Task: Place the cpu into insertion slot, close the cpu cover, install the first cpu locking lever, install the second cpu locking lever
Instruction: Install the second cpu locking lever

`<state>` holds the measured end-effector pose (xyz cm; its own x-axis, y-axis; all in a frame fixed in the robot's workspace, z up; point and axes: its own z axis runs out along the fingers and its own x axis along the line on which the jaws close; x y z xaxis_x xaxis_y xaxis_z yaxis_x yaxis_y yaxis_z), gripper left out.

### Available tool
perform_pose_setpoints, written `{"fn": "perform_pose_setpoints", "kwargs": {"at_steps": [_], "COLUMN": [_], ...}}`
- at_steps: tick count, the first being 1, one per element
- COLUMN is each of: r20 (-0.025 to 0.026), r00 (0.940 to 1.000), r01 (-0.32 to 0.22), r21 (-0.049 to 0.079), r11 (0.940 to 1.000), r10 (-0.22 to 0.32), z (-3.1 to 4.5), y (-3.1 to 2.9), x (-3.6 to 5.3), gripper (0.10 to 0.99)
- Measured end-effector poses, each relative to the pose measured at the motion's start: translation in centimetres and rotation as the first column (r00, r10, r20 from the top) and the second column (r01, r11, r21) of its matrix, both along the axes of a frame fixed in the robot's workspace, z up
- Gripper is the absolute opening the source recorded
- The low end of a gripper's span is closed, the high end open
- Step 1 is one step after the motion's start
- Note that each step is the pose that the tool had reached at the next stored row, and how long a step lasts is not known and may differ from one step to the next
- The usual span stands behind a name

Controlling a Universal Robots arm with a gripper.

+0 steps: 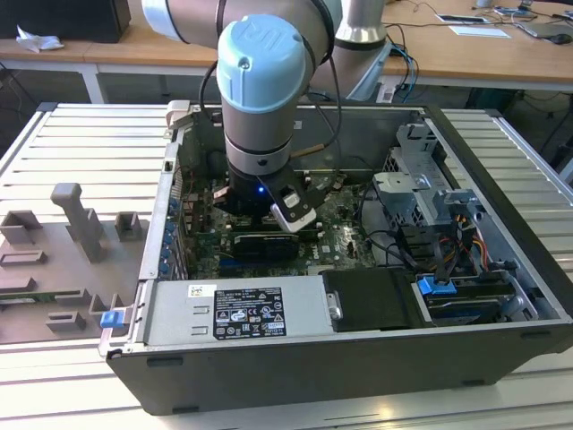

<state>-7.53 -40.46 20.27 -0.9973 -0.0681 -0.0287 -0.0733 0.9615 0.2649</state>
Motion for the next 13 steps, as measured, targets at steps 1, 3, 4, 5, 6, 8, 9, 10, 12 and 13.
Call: {"fn": "perform_pose_setpoints", "kwargs": {"at_steps": [1,3,4,5,6,8,9,10,12,13], "r20": [0.0001,0.0001,0.0001,0.0003,0.0,0.0001,0.0,0.0001,-0.0002,-0.0001], "r00": [1.0,1.0,1.0,1.0,1.0,1.0,1.0,1.0,1.0,1.0], "r01": [0.0,0.0,0.0,0.0,-0.001,0.0,0.0,0.0,0.0,0.0], "r21": [0.006,0.015,0.018,0.021,0.022,0.026,0.028,0.031,0.035,0.037], "r11": [1.0,0.9999,0.9998,0.9998,0.9998,0.9997,0.9996,0.9995,0.9994,0.9993], "r10": [0.0,0.0,0.0,0.0,0.001,0.0,0.0,0.0,0.0,0.0], "z": [-0.05,-0.16,-0.25,-0.42,-0.49,-0.6,-0.63,-0.68,-0.8,-0.84], "y": [0.0,-0.03,-0.04,-0.05,-0.05,-0.06,-0.06,-0.06,-0.03,-0.01], "x": [-0.03,-0.1,-0.14,-0.19,-0.2,-0.26,-0.28,-0.31,-0.35,-0.37], "gripper": [0.106,0.106,0.106,0.106,0.106,0.106,0.106,0.106,0.106,0.106]}}
